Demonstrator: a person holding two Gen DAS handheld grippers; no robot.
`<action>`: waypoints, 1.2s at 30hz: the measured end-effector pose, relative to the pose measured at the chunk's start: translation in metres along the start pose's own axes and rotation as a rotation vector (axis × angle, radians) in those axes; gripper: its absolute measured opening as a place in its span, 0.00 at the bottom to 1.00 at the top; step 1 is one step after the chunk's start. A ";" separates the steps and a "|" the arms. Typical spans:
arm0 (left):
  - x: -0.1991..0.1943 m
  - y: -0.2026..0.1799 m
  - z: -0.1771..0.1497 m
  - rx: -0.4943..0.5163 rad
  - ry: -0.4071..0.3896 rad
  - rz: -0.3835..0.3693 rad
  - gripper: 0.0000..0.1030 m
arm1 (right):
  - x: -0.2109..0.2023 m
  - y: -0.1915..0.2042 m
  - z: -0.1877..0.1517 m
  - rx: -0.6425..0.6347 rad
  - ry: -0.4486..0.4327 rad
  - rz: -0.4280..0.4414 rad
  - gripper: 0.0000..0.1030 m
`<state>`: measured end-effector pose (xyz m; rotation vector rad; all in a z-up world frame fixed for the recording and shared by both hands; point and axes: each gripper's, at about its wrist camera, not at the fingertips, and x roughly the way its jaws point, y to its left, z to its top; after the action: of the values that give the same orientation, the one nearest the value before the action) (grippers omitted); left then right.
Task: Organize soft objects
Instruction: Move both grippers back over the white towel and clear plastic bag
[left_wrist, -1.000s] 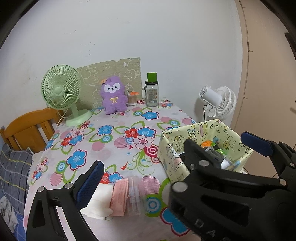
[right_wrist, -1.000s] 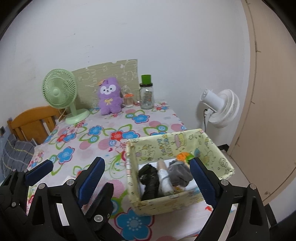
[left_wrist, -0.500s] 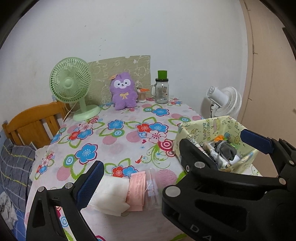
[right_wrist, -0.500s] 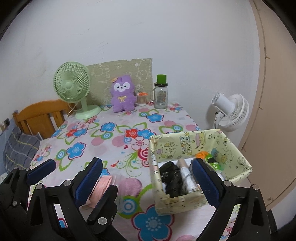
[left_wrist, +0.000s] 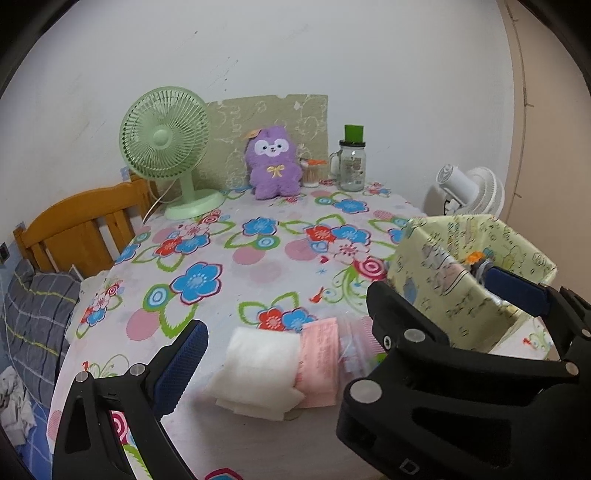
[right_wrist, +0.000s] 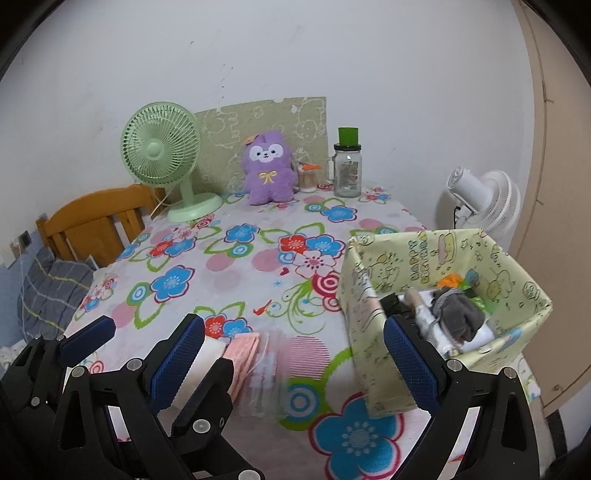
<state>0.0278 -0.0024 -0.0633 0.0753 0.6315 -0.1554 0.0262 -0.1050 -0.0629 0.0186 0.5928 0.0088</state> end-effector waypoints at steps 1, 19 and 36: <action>0.002 0.003 -0.001 -0.004 0.005 0.001 0.97 | 0.003 0.002 -0.001 -0.002 0.002 0.002 0.96; 0.051 0.050 -0.018 -0.099 0.144 0.019 0.97 | 0.060 0.027 -0.012 -0.023 0.152 0.052 0.88; 0.086 0.045 -0.026 -0.081 0.244 0.008 0.96 | 0.106 0.018 -0.025 0.024 0.317 0.041 0.56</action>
<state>0.0889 0.0341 -0.1340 0.0180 0.8798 -0.1137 0.0999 -0.0847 -0.1428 0.0530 0.9097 0.0450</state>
